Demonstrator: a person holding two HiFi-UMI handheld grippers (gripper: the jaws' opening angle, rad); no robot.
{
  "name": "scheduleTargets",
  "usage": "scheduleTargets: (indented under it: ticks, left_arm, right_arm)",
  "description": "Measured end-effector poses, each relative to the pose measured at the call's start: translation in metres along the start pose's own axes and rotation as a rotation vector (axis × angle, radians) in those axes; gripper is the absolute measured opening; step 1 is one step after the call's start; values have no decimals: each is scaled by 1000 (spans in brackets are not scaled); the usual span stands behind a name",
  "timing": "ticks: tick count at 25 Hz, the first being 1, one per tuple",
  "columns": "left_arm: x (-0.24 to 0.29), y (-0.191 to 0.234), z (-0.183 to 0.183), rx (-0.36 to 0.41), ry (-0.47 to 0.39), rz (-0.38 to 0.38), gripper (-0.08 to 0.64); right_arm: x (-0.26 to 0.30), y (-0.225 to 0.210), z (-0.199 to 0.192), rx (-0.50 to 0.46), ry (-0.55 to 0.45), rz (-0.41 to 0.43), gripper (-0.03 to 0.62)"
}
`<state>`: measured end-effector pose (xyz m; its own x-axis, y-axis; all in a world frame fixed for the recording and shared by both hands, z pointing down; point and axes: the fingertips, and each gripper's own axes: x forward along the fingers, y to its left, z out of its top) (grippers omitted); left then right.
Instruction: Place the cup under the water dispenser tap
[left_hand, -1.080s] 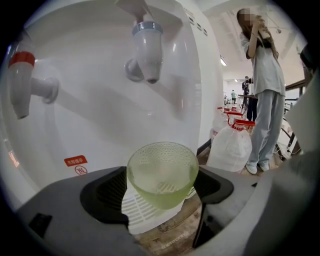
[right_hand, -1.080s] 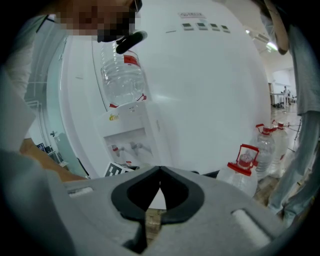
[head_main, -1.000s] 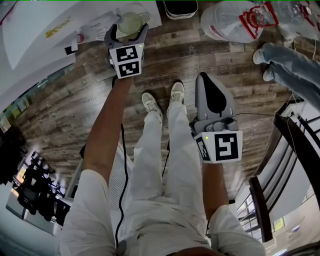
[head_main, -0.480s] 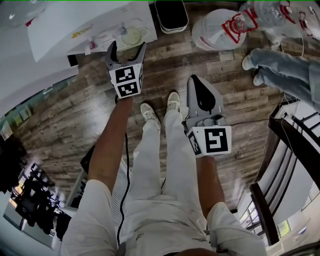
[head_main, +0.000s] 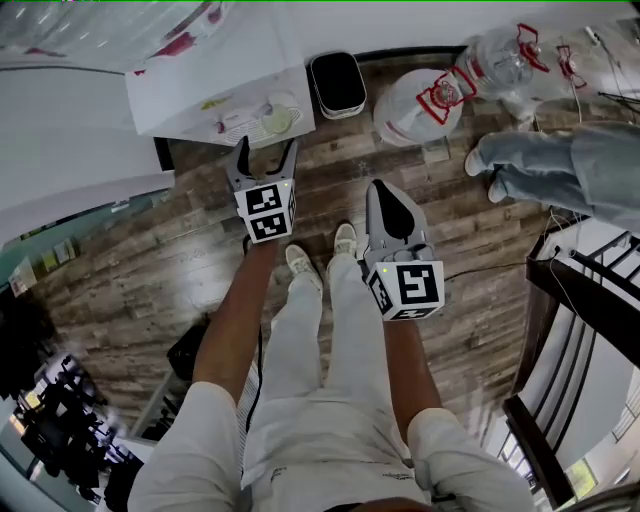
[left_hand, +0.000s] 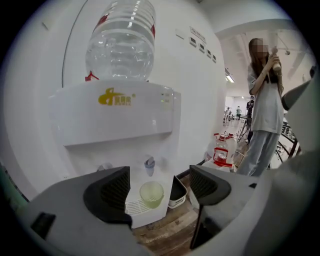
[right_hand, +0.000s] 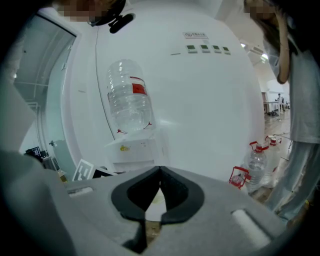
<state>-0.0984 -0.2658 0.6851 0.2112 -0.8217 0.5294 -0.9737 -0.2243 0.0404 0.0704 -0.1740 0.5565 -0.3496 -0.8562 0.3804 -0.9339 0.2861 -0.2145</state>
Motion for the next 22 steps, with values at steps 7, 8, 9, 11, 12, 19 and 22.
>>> scheduleTargets:
  ticks: [7,8,9,11,12,19,22]
  left_arm:
    - [-61,-12,54,-49,-56,-31,327]
    - [-71,-14,63,-51,-63,-37,319]
    - [-81,-16,71,-58,-68,-42,308]
    - [-99,-18,87,-74,-77,-44,290]
    - [-108,-19,95,-81,-83,-46,279]
    - [-166,-38,146,-86,-117,-85,233]
    - [-187,-41,166,-74,-137,-90,212]
  right_arm:
    - [-25,20,45,-9,-30,12,-2]
    - [-30,22,51,-7,-32,15,-2]
    - [-34,25,58,-5,-33,18,-2]
    - [-42,31,74,-4,-41,26,-2]
    - [-46,34,82,-3,-47,30,-2]
    - [-70,53,130,-17,-71,41,-2]
    - [-79,64,144,-31,-73,59,-2]
